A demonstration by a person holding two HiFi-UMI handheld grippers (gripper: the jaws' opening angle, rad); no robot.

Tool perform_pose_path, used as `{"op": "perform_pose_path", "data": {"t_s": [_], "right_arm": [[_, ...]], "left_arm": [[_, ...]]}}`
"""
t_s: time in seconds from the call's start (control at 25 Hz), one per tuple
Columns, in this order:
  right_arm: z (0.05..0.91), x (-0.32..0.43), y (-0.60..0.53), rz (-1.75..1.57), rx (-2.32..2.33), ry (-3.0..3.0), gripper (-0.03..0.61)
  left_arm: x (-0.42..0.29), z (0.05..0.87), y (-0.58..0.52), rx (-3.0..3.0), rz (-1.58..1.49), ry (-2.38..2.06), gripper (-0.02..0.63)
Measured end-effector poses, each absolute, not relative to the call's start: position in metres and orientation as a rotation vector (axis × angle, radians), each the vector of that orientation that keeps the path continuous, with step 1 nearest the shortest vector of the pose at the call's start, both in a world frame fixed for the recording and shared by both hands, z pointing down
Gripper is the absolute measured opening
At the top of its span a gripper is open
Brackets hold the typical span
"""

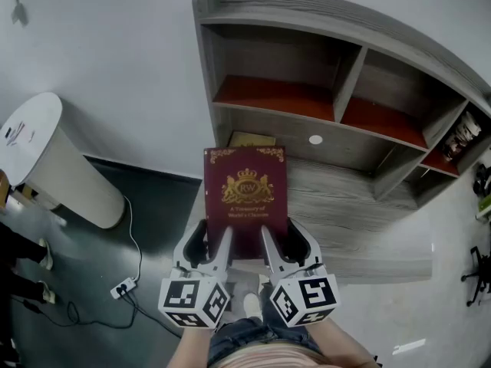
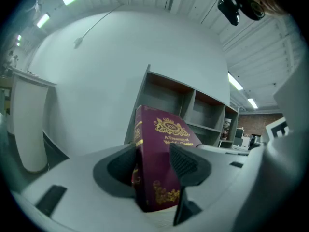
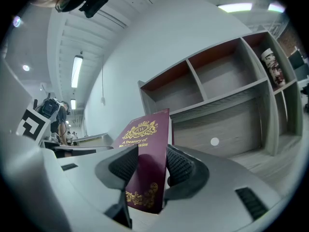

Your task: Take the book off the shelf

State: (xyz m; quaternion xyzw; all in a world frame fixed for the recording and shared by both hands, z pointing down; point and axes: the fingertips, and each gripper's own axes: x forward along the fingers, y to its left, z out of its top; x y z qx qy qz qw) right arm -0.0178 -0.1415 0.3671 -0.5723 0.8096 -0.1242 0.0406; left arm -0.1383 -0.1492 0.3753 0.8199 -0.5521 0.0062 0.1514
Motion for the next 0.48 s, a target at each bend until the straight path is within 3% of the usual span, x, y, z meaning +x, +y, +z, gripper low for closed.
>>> {"op": "perform_pose_path", "data": {"t_s": [0.48], "right_arm": [[0.362, -0.046, -0.126, -0.366, -1.675, 2.536, 0.179]], "left_arm": [[-0.167, 0.372, -0.126, 2.301, -0.013, -1.661, 0.219]]}}
